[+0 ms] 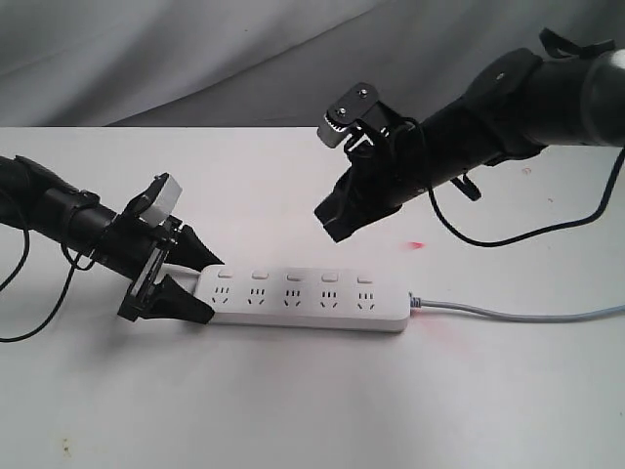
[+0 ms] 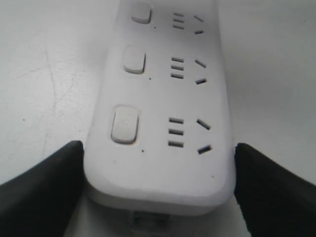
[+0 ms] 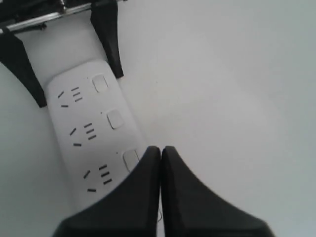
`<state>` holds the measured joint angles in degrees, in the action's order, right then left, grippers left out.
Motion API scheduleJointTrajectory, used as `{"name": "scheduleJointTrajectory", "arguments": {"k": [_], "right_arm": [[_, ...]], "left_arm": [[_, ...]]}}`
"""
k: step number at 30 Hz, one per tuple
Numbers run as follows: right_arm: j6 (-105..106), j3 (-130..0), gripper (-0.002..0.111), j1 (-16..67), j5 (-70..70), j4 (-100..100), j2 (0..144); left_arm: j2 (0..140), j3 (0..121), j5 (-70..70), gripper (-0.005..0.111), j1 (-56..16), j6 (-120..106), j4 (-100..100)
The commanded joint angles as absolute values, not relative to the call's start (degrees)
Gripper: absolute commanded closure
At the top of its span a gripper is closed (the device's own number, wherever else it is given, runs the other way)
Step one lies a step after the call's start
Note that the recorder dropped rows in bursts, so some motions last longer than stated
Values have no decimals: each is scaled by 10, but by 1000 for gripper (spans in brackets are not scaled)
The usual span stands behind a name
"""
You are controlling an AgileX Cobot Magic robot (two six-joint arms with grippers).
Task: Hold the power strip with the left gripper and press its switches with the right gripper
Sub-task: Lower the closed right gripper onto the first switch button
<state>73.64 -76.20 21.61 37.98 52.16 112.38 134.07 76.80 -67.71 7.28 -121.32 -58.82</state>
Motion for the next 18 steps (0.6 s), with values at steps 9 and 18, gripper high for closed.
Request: {"name": "scheduleJointTrajectory", "arguments": {"k": [9, 18], "right_arm": [[692, -919, 108, 229, 445, 525, 1196], [677, -1037, 108, 282, 471, 497, 1295]], "left_arm": [[1366, 756, -604, 62, 74, -1199, -476], [1366, 756, -604, 62, 74, -1199, -476]]}}
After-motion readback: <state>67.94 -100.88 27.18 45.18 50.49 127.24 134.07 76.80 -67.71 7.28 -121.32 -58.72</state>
